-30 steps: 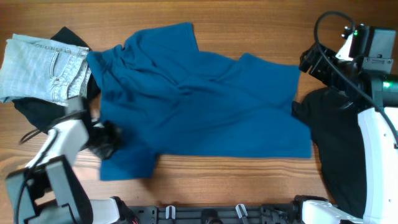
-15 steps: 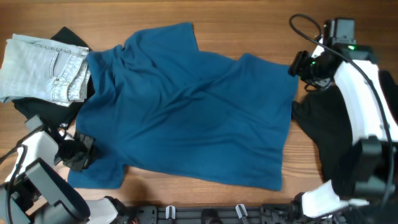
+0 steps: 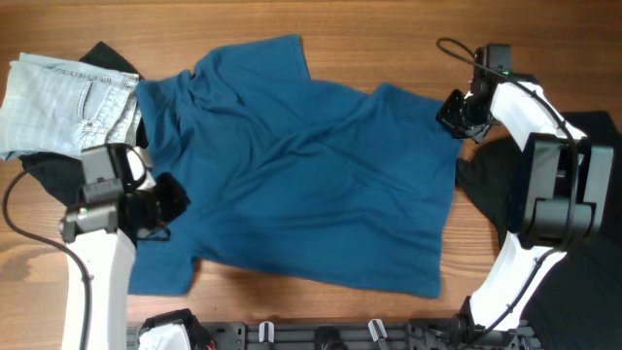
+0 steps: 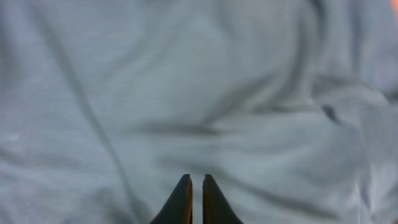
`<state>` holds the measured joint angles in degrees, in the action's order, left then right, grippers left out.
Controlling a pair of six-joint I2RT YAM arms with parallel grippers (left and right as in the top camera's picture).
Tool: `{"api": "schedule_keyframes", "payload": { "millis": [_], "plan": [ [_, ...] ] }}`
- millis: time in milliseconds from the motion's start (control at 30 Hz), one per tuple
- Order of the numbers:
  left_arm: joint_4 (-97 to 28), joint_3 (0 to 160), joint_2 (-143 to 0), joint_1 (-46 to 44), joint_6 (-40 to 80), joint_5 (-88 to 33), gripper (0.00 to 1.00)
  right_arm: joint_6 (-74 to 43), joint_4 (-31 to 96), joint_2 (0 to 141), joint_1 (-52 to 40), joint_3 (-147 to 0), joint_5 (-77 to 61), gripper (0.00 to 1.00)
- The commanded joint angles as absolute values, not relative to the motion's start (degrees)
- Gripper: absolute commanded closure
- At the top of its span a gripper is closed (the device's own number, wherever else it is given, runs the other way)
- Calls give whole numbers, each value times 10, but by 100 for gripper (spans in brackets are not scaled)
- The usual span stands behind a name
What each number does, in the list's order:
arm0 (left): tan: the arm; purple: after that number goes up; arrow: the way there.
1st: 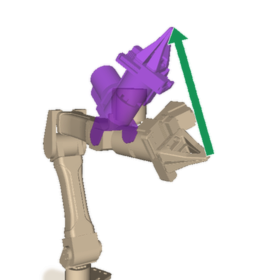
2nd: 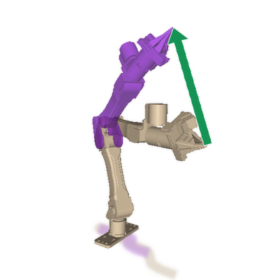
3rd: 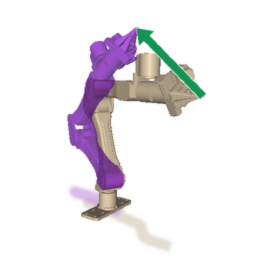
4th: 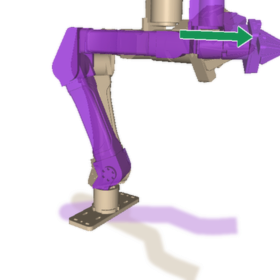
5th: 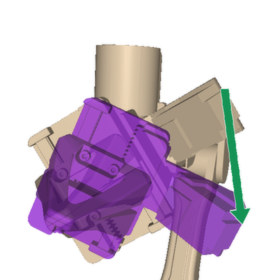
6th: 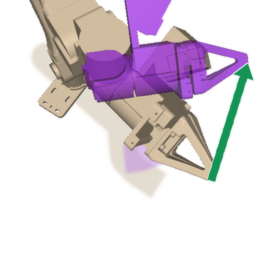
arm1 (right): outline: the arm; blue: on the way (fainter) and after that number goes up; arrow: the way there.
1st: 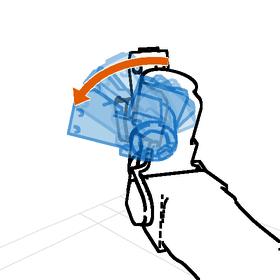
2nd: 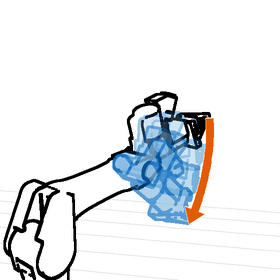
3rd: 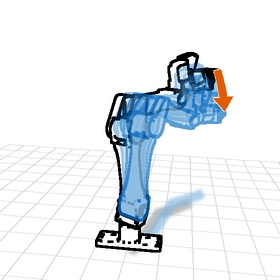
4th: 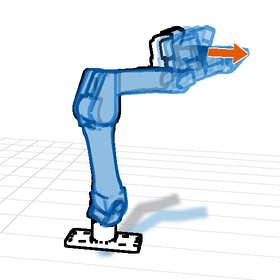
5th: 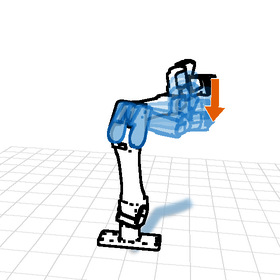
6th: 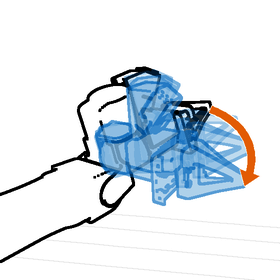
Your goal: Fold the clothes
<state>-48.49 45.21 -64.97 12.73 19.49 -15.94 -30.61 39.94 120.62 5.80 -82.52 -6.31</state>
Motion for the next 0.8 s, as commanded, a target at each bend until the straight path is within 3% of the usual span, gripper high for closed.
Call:
{"api": "schedule_keyframes", "payload": {
  "millis": [0,133,233,367,400,467,533,700,767],
  "plan": [
    [-478,461,-605,55,171,-158,94,-397,346,1263,76,-820,-15,96],
    [-463,461,-601,4,172,-158,94,-427,270,1270,118,-827,10,96],
    [-441,461,-604,-29,176,-158,87,-430,244,1270,150,-846,-15,96],
    [-394,461,-616,-64,184,-158,74,-283,221,1265,176,-881,-145,93],
    [-386,461,-618,-68,185,-158,73,-243,223,1259,178,-887,-178,85],
    [-377,461,-618,-71,184,-158,71,-167,249,1235,181,-896,-237,56],
    [-372,461,-618,-71,184,-149,69,-109,301,1186,181,-896,-273,35],
    [-358,461,-618,-71,184,-145,64,-123,418,1102,181,-896,-222,36],
    [-347,461,-618,-71,184,-145,63,-221,516,1076,181,-896,-104,48]
  ]
}}
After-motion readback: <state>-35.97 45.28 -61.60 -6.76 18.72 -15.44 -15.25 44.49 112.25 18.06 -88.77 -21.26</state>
